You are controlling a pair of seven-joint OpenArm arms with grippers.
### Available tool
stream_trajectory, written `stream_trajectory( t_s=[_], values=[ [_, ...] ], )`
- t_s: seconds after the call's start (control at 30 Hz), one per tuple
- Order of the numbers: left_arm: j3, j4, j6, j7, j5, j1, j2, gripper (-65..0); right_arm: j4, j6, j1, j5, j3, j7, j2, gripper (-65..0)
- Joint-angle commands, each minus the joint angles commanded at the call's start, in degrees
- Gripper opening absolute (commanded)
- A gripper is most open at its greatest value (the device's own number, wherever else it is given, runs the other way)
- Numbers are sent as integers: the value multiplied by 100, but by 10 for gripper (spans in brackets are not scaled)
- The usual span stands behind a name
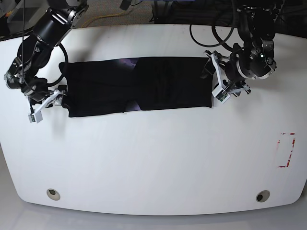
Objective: Fold the T-shirt properly
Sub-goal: 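Move the left gripper to the strip's middle and grasp the fabric, then fold the strip end with the left gripper toward the right gripper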
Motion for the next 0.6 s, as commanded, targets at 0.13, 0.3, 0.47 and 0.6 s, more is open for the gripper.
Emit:
stream_trajectory(
  t_s=[0.13, 0.3, 0.47, 0.6],
  values=[
    [0, -563, 0, -141, -18, -26, 9, -426, -378, 0, -9, 9, 26, 0, 44, -109],
    [18, -774, 0, -141, -44, -132, 44, -537, -747, 0, -273, 659, 0, 9, -70, -133],
    [18, -774, 0, -141, -44, -185, 44, -537, -738, 0, -396, 765, -431, 18, -378, -133],
    [9, -818, 0, -141, -9, -193, 44, -537, -730, 0, -554, 791, -642, 237, -554, -201]
  ],
)
